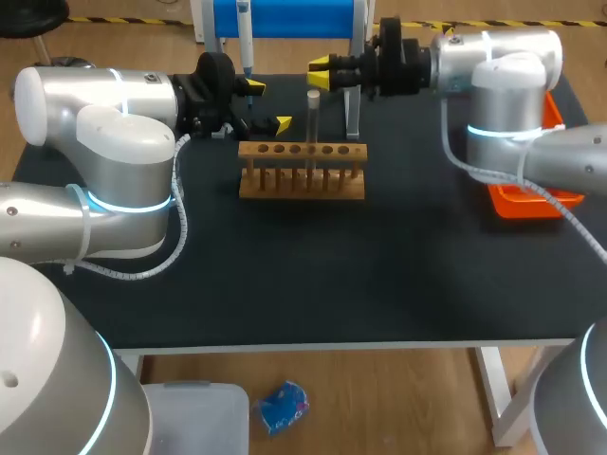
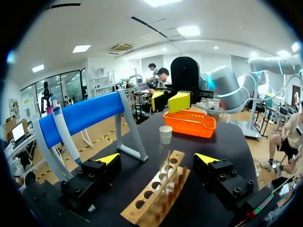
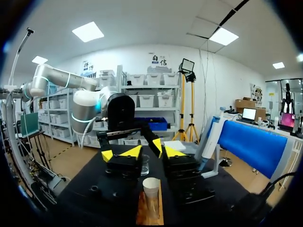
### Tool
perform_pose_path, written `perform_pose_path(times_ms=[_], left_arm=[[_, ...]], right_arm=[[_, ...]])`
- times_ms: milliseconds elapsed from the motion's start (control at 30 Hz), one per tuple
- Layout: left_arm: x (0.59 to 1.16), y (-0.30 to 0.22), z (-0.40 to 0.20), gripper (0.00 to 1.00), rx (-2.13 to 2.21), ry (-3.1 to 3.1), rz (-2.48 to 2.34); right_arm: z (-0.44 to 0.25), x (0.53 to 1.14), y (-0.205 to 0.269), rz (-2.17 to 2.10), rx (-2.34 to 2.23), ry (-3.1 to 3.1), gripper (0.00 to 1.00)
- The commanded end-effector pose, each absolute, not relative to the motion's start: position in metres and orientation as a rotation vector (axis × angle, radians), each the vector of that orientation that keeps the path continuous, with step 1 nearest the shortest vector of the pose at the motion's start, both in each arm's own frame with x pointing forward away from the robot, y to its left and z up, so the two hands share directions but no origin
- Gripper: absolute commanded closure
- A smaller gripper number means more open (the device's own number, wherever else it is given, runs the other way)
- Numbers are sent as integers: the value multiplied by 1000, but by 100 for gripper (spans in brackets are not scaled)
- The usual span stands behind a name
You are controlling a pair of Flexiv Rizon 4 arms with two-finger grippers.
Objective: Invert the test tube, pick up the pipette, mount the tip to pipette, aspirate from beaker and dispense into the tube, eject the tip, return the pipette, and cap with the stopper.
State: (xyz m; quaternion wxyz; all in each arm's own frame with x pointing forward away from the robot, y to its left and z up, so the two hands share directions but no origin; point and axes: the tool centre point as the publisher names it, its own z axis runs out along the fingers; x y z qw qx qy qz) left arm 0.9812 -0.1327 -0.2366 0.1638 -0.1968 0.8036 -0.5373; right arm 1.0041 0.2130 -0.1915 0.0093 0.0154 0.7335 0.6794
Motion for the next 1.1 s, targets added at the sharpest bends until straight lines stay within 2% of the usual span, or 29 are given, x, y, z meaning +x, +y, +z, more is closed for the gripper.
perform_pose_path(times_ms=[33,633,1100], left_arm=[[982,-133,-238,0,-560,2287,-1534],[982,-133,-238,0,-560,2287,-1534],[982,-133,-238,0,-560,2287,-1534]], right_arm=[[-177,1001,201,2067,33,2324,0],[-191,990,140,1787,-45,2512,0],[-223,977,124,1604,-113,2631,0]])
